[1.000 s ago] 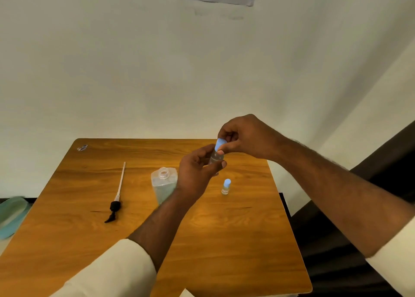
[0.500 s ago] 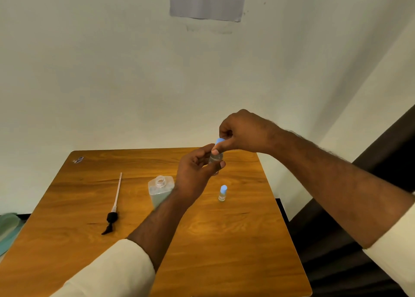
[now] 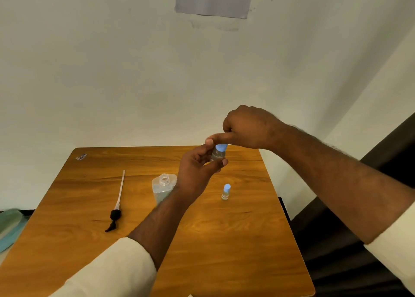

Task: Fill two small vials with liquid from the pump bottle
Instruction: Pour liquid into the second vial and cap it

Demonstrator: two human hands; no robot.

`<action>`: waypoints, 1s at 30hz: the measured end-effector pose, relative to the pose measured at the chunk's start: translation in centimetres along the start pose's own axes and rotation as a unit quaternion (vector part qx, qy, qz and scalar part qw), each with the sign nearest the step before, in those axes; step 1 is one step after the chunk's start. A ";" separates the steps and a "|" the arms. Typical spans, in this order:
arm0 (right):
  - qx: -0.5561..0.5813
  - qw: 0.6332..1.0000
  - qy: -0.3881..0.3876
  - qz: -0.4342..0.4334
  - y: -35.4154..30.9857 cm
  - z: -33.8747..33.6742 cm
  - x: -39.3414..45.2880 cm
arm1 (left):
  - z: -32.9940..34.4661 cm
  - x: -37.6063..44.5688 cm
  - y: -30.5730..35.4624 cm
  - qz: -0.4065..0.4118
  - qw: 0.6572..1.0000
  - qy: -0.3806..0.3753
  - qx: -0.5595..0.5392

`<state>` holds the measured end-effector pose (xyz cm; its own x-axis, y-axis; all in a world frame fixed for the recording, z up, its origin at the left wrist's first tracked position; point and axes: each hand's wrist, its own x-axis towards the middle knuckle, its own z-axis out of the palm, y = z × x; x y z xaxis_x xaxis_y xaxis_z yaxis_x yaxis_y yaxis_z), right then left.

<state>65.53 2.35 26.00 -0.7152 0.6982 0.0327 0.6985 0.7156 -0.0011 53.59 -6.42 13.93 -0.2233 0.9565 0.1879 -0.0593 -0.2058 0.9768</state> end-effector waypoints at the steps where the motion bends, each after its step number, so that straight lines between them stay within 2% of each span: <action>1: 0.030 1.000 0.005 -0.001 0.1 0.0 0.0 | 0.0 0.1 0.0 0.000 1.000 -0.004 -0.002; 4: 0.182 0.980 -0.056 -0.053 0.8 -0.9 -0.5 | -0.3 0.3 0.0 0.000 1.000 -0.013 -0.014; 6: 0.192 0.974 -0.086 -0.081 1.0 -1.0 -0.5 | -0.3 0.5 -0.1 0.005 1.000 -0.018 -0.014; 8: 0.122 0.988 -0.064 -0.065 0.6 -0.5 -0.4 | -0.1 0.4 -0.4 0.006 1.000 -0.008 -0.020; 10: -0.006 1.000 -0.012 -0.019 0.1 0.2 0.0 | 0.1 0.2 -0.5 -0.005 0.999 0.004 -0.042; 11: -0.029 0.999 0.016 0.003 0.1 0.4 0.2 | 0.1 0.3 -0.6 -0.009 0.999 0.006 -0.051; 13: 0.021 0.998 0.058 0.018 0.3 0.4 0.4 | -0.4 0.5 -0.6 -0.009 0.998 0.006 -0.054; 14: 0.081 0.995 0.059 0.008 0.8 0.2 0.3 | -0.6 0.6 -0.5 -0.010 0.999 0.003 -0.053; 16: 0.205 0.978 0.007 -0.042 1.4 -0.4 0.0 | -1.1 0.8 -0.4 -0.018 0.998 -0.006 -0.057; 18: 0.229 0.969 -0.045 -0.081 1.3 -0.1 0.3 | -1.2 1.0 -0.3 -0.028 0.997 -0.015 -0.065; 19: 0.196 0.977 -0.039 -0.077 1.1 0.4 0.4 | -1.1 1.1 -0.3 -0.031 0.997 -0.016 -0.067; 22: 0.010 0.997 0.080 -0.005 0.2 1.7 1.0 | -0.8 1.5 -0.3 -0.041 0.997 -0.002 -0.069; 24: 0.006 0.988 0.153 0.024 0.5 2.0 1.2 | -1.0 1.7 -0.3 -0.037 0.997 -0.005 -0.064; 25: 0.037 0.985 0.166 0.005 0.9 2.0 1.2 | -1.2 1.9 -0.4 -0.034 0.997 -0.010 -0.062; 26: 0.074 0.986 0.149 -0.029 1.4 1.9 1.1 | -1.5 2.0 -0.4 -0.031 0.998 -0.018 -0.060; 28: 0.129 0.986 0.043 -0.101 2.3 1.6 1.1 | -2.0 2.4 -0.4 -0.032 0.997 -0.047 -0.060; 30: 0.099 0.985 -0.002 -0.142 2.6 2.3 1.5 | -2.3 2.8 -0.5 -0.034 0.996 -0.073 -0.050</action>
<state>66.20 5.32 23.77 -0.8810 0.4699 0.0547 0.4532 0.8716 -0.1870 50.73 -4.16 13.69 -0.0722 0.9873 0.1412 -0.1669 -0.1516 0.9743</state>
